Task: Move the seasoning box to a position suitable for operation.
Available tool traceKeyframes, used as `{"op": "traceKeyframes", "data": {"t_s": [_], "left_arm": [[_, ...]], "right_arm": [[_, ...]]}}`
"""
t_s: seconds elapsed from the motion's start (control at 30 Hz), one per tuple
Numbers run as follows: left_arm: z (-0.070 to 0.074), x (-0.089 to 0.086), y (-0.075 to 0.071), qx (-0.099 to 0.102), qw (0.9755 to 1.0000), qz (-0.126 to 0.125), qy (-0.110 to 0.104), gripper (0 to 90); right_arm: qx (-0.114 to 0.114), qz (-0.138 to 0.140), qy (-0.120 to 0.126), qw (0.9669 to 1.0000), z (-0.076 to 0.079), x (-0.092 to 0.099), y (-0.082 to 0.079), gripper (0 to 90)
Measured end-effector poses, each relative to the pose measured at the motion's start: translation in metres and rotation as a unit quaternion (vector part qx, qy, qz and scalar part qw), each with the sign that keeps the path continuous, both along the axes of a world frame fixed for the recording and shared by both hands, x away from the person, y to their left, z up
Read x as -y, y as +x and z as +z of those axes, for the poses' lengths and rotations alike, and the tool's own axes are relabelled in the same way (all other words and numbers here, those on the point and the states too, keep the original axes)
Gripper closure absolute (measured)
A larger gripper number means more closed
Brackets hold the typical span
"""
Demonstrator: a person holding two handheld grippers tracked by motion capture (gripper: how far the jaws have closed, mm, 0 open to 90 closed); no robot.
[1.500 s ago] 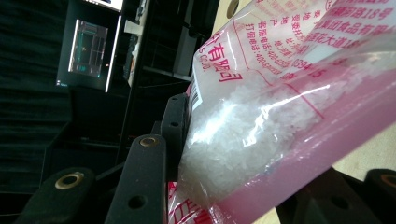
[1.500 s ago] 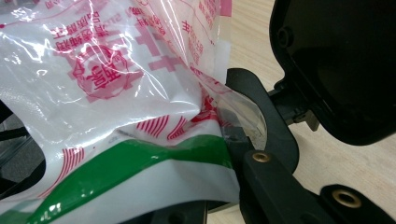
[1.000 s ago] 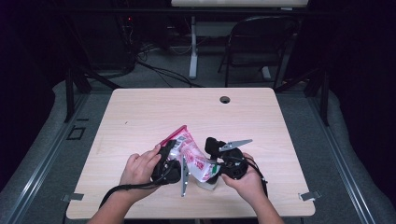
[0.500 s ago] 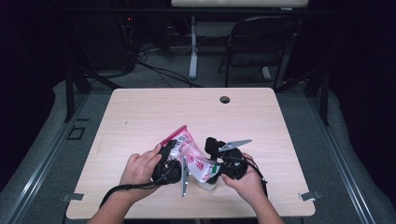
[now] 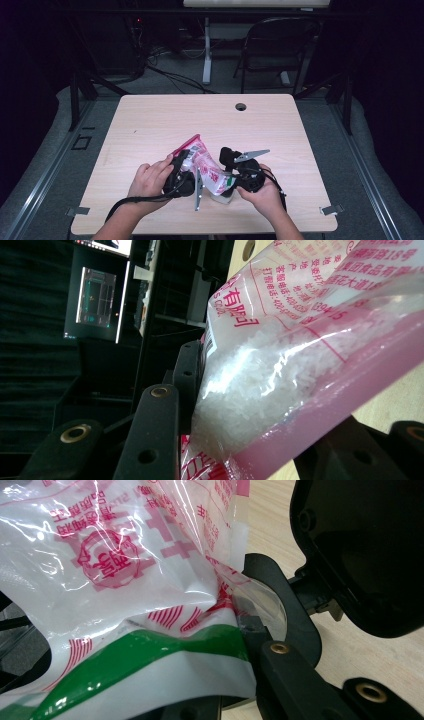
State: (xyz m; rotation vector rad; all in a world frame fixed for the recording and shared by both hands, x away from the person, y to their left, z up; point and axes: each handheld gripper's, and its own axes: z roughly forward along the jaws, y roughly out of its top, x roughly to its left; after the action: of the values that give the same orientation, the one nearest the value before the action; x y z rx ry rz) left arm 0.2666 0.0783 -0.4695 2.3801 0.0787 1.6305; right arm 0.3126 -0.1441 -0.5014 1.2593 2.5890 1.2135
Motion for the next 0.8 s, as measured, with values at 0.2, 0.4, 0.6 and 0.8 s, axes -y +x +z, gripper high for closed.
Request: {"op": "traceKeyframes", "data": {"t_s": [0.2, 0.4, 0.6, 0.8], "left_arm": [[0.0005, 0.0009, -0.0008, 0.003, 1.0, -0.001, 0.002, 67.2], [0.0003, 0.0015, -0.0012, 0.007, 1.0, -0.002, 0.002, 67.3], [0.0012, 0.002, -0.0019, 0.007, 1.0, -0.002, 0.003, 67.3], [0.0016, 0.0028, -0.0019, 0.007, 1.0, -0.003, 0.003, 67.3]], "right_arm": [[0.0, -0.001, 0.0, 1.0, 0.0004, 0.0002, -0.0002, 89.9], [0.001, -0.002, 0.0, 1.0, 0.0004, 0.0003, -0.0002, 89.9], [-0.001, -0.001, 0.0, 1.0, 0.0006, 0.0006, -0.0002, 89.9], [0.0, -0.001, 0.0, 1.0, 0.0006, 0.0008, -0.0004, 89.9]]}}
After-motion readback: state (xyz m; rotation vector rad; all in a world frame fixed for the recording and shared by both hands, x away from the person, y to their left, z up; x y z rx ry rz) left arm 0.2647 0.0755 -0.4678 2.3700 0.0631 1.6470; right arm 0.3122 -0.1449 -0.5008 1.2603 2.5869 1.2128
